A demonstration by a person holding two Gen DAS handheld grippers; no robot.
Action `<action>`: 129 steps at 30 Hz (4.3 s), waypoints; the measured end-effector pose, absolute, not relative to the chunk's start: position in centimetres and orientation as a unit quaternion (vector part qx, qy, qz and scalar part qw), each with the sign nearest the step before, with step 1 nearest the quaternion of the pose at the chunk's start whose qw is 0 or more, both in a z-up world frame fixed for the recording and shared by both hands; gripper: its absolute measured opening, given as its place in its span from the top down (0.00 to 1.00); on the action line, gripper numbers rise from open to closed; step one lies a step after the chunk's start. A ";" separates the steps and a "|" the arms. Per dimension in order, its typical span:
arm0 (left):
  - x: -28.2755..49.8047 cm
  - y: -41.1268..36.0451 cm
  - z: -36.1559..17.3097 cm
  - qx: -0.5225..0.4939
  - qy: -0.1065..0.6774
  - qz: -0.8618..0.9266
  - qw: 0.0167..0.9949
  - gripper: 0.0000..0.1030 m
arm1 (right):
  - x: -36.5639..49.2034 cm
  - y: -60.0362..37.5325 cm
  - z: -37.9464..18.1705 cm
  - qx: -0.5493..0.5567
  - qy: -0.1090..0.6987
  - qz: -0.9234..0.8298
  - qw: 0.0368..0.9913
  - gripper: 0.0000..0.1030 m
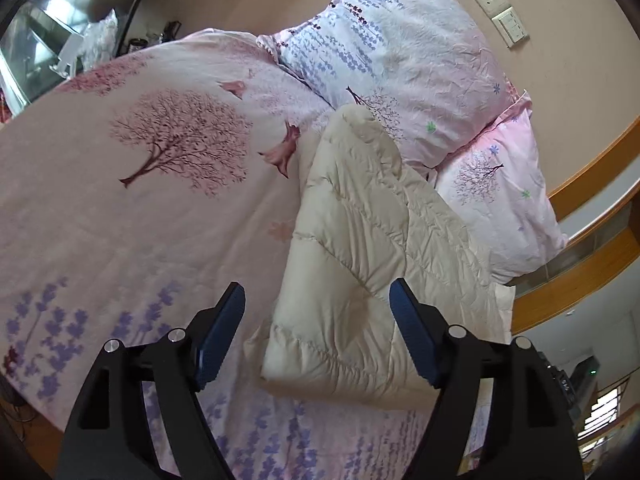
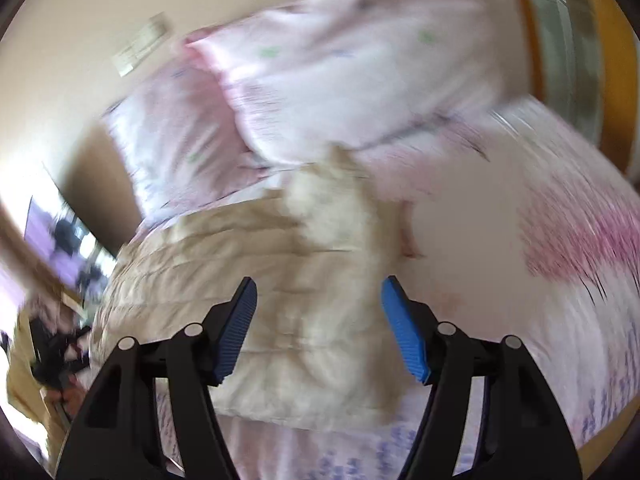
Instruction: Fold large clothes
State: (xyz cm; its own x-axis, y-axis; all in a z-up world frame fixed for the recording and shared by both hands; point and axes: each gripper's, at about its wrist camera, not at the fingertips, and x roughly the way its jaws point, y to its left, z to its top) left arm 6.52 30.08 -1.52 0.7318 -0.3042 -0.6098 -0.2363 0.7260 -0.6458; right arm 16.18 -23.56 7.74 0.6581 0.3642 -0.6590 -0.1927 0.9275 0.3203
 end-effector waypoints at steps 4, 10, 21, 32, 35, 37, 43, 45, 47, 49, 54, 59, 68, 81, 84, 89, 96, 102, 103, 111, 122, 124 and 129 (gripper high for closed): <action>5.3 30.2 -1.8 -0.382 0.359 -0.015 0.851 0.28 | 15.9 -17.3 6.6 0.054 0.387 0.213 0.896 0.61; 2.7 29.7 -2.2 -0.387 0.343 -0.025 0.856 0.24 | 15.0 -10.9 5.6 0.009 0.378 0.241 0.894 0.67; 1.7 26.8 -4.0 -0.412 0.350 -0.063 0.839 0.24 | 17.2 -7.6 2.5 -0.020 0.401 0.190 0.896 0.66; 4.1 26.7 -4.6 -0.442 0.340 -0.022 0.830 0.24 | 18.3 -6.0 0.3 -0.051 0.435 0.158 0.885 0.66; 4.5 26.6 -4.6 -0.450 0.333 -0.011 0.829 0.24 | 18.2 -6.4 1.4 -0.019 0.432 0.173 0.885 0.65; 4.8 26.6 -4.6 -0.455 0.324 0.001 0.830 0.24 | 18.4 -6.1 1.3 -0.031 0.432 0.171 0.885 0.64; 5.7 26.4 -4.6 -0.469 0.304 0.043 0.828 0.24 | 18.2 -5.0 1.0 -0.057 0.425 0.156 0.890 0.64; 6.0 26.2 -4.5 -0.465 0.306 0.049 0.829 0.24 | 18.1 -4.7 1.3 -0.060 0.418 0.164 0.891 0.64; 6.3 26.0 -4.5 -0.462 0.304 0.048 0.832 0.25 | 18.4 -4.1 0.8 -0.077 0.425 0.161 0.888 0.64; 6.6 26.1 -4.8 -0.473 0.299 0.036 0.828 0.36 | 18.7 -4.0 0.3 -0.082 0.432 0.160 0.884 0.64; 7.5 25.9 -4.8 -0.485 0.294 0.013 0.824 0.67 | 18.7 -4.3 -0.1 -0.075 0.434 0.163 0.883 0.64; 7.8 24.4 -1.2 -0.445 0.259 -0.026 0.857 0.79 | 18.4 -4.6 -0.3 -0.065 0.433 0.164 0.884 0.64; 8.7 18.8 6.8 -0.362 0.187 -0.150 0.901 0.81 | 18.5 -5.0 -0.5 -0.059 0.438 0.167 0.881 0.64; 10.5 9.8 9.2 -0.312 0.187 -0.305 0.880 0.81 | 19.8 -6.8 -0.2 -0.017 0.452 0.199 0.869 0.64; 11.3 9.1 9.1 -0.316 0.192 -0.311 0.876 0.81 | 19.7 -8.3 0.6 0.017 0.447 0.214 0.868 0.59; 11.6 7.8 9.2 -0.298 0.197 -0.318 0.878 0.81 | 19.3 -11.9 2.3 0.055 0.434 0.220 0.872 0.52; 12.4 4.7 8.8 -0.277 0.219 -0.341 0.871 0.81 | 19.4 -18.8 4.4 0.105 0.416 0.175 0.886 0.36; 12.9 -0.3 8.0 -0.231 0.244 -0.363 0.869 0.81 | 19.5 -27.1 5.4 0.176 0.400 0.107 0.893 0.33; 13.1 -1.2 7.8 -0.222 0.249 -0.365 0.869 0.81 | 19.6 -28.4 5.4 0.194 0.401 0.107 0.889 0.33; 12.5 -7.7 5.9 -0.091 0.277 -0.346 0.892 0.80 | 21.7 -35.1 5.4 0.379 0.404 0.225 0.801 0.24; 9.7 -12.7 3.2 0.079 0.269 -0.346 0.896 0.80 | 23.3 -29.7 7.0 0.279 0.488 0.251 0.788 0.18; 9.5 -13.1 2.8 0.093 0.271 -0.349 0.892 0.80 | 23.6 -28.4 7.1 0.249 0.499 0.241 0.794 0.18; 8.7 -13.3 2.2 0.117 0.273 -0.347 0.890 0.72 | 23.3 -26.2 6.6 0.174 0.504 0.214 0.819 0.55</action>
State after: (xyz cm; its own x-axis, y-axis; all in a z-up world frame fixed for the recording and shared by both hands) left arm 8.69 -13.31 2.18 0.6109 -0.5532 -0.5664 0.6806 0.7324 0.0186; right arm 23.32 -26.22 6.61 0.4006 0.5254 -0.7506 -0.1745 0.8480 0.5005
